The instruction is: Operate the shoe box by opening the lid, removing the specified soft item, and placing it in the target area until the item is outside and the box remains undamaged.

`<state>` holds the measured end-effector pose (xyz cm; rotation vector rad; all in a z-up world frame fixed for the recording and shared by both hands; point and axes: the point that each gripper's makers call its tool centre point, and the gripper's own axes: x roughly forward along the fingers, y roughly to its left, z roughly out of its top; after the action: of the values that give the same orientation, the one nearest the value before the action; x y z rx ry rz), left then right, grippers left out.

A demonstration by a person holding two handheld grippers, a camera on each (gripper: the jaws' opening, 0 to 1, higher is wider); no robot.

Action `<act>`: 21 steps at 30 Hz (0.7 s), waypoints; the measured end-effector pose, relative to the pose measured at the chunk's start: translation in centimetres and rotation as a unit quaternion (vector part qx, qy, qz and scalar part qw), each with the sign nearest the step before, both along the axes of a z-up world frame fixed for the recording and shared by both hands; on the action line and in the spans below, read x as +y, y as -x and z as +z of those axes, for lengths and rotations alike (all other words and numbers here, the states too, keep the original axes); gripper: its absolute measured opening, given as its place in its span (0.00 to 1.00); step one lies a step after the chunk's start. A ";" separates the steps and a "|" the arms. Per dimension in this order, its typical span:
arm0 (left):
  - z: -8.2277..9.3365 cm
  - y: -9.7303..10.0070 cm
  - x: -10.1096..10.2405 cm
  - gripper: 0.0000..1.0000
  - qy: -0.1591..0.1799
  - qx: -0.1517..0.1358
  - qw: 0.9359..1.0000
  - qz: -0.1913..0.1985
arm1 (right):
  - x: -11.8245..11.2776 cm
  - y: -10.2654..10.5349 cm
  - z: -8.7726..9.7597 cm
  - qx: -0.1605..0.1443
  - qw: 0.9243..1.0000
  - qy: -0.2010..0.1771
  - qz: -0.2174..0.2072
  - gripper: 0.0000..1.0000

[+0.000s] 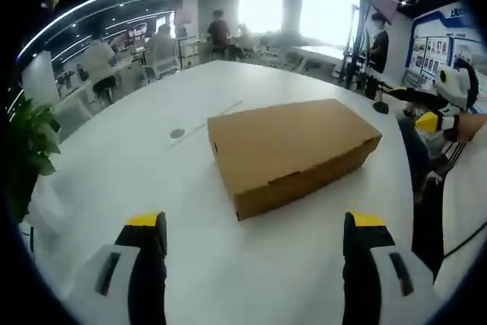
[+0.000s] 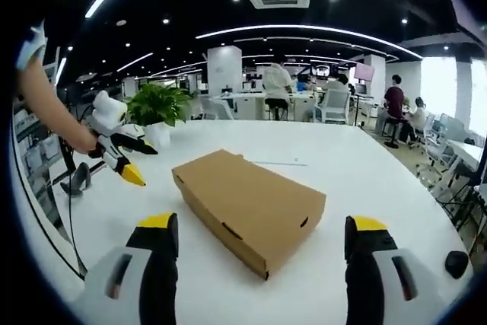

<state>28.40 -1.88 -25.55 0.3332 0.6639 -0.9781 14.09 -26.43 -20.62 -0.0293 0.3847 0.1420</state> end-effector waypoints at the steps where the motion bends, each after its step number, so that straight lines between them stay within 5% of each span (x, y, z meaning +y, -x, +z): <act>1: 0.3 -0.5 0.0 0.99 0.001 0.000 1.000 -0.002 | 0.1 -0.1 0.0 0.003 1.000 0.006 0.004 0.93; 8: 0.6 -2.2 0.7 0.99 -0.003 -0.004 1.000 0.004 | -0.4 0.9 -2.0 0.058 0.995 0.083 0.019 0.85; 13: 0.7 -2.3 0.8 0.99 -0.016 -0.007 1.000 -0.018 | -0.4 1.2 -1.9 0.060 0.995 0.079 0.016 0.85; 17: 0.1 -1.6 1.2 0.99 -0.043 0.007 0.997 -0.056 | -0.8 1.4 -2.0 0.057 0.998 0.036 -0.007 0.91; 21: -0.2 -1.6 0.7 0.99 -0.049 0.006 0.996 -0.070 | -0.3 1.0 -1.0 0.028 0.999 0.010 -0.011 0.95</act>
<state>30.00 -1.14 -25.80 0.4655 0.7082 -1.0833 13.05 -26.72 -21.59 -0.0419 0.4422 0.1175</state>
